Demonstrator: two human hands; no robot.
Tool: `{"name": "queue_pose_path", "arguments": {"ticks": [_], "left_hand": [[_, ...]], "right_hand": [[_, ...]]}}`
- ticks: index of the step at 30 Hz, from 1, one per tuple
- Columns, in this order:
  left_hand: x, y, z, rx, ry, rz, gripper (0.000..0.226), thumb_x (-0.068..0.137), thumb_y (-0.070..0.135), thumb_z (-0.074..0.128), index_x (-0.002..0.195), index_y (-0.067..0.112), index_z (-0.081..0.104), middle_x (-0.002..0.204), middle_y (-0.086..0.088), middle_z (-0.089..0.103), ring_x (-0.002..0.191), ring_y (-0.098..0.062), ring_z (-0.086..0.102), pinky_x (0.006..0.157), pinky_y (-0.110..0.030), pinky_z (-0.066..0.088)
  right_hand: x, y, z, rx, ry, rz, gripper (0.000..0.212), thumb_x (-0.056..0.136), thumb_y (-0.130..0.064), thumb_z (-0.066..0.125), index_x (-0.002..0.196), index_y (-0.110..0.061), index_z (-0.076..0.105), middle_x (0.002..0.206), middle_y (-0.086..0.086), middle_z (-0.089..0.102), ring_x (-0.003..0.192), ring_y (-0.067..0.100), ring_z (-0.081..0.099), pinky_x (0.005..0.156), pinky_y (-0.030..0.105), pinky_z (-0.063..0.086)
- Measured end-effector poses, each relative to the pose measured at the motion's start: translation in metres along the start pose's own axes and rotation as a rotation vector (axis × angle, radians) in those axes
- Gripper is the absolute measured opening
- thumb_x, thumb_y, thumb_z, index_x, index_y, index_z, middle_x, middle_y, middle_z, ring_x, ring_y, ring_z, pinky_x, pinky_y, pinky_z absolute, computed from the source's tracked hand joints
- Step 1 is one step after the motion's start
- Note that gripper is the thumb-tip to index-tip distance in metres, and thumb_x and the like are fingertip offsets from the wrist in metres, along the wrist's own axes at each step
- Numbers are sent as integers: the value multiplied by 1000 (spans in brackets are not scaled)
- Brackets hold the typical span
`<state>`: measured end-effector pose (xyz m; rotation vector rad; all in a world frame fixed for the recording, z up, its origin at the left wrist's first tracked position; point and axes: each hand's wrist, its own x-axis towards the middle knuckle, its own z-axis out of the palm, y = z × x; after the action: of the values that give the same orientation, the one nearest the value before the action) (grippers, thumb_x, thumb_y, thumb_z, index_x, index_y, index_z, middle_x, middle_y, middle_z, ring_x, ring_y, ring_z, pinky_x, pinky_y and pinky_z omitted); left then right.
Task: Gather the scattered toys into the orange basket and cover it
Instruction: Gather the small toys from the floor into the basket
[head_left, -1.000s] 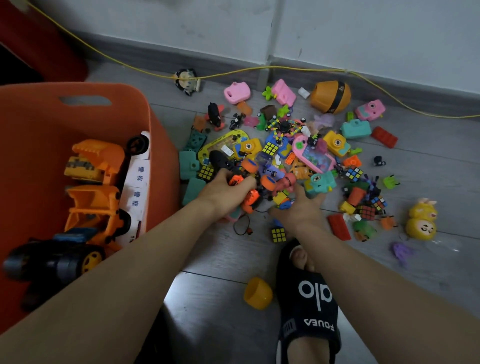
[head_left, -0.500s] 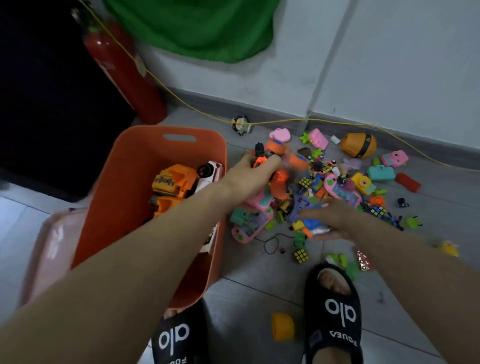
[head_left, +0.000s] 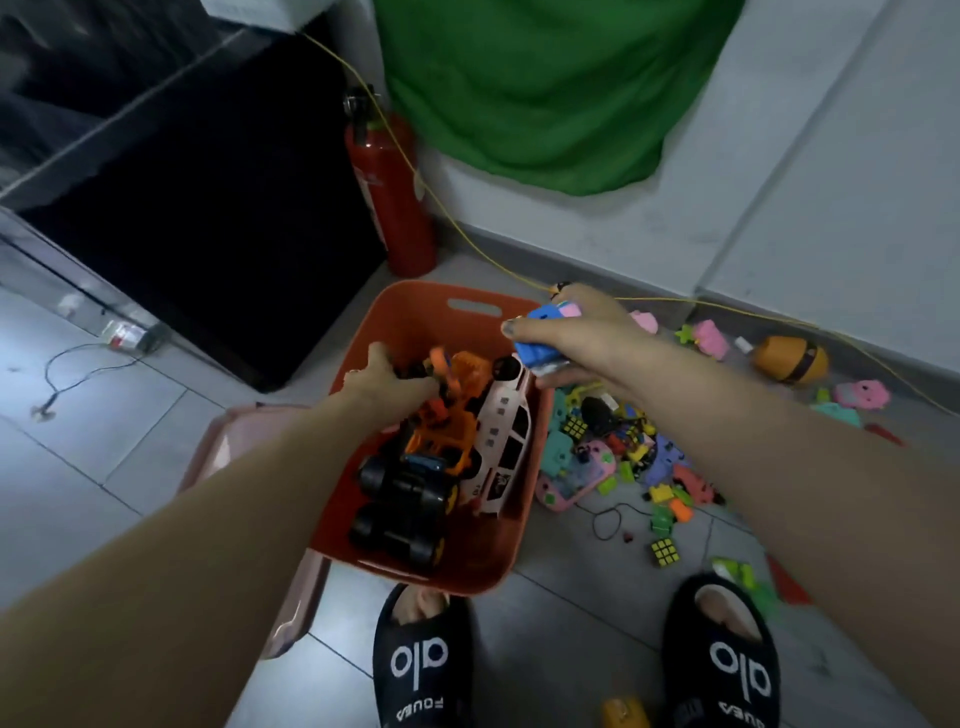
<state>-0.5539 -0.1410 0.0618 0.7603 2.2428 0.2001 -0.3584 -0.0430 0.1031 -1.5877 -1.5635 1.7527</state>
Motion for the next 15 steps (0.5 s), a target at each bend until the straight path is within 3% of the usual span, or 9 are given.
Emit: {"name": "queue_pose_path", "arguments": {"ticks": [2,5,10,13,15], "left_hand": [[4,-4,2,168,34,-27,73,80,45,64,139,28,25,132,-21,40,109,-35,50,99,-47,43],[10,-10,6,174,138,21,58,84,41,58,131,20,32,130,-23,37,119,-43,44,101,-51,40],[9,-4,5,101,314,158,42,92,30,47,127,9,37,131,-24,40,123,-43,40,101,-50,36],[-7,12,7,156,463,376,31,90,20,46,118,7,42,125,-19,46,115,-37,45,89,-44,40],[-18,25,17,202,480,540,26,89,18,47,112,9,46,117,-13,49,106,-32,50,79,-41,42]], "right_hand": [[1,7,14,-61,-47,1,49,72,-29,86,104,-10,54,104,11,63,86,26,70,59,39,62],[-1,18,28,-199,-139,-4,36,83,-32,77,110,-15,60,113,6,57,86,26,69,62,40,63],[-4,23,28,-471,-113,-110,38,96,-41,55,132,-30,55,142,-1,45,65,15,66,49,22,55],[-5,23,15,-465,-60,-107,36,98,-40,50,132,-29,54,133,0,52,70,16,67,53,23,57],[-7,26,1,-511,-34,-78,33,99,-38,48,129,-28,57,122,-2,56,76,19,69,64,28,61]]}}
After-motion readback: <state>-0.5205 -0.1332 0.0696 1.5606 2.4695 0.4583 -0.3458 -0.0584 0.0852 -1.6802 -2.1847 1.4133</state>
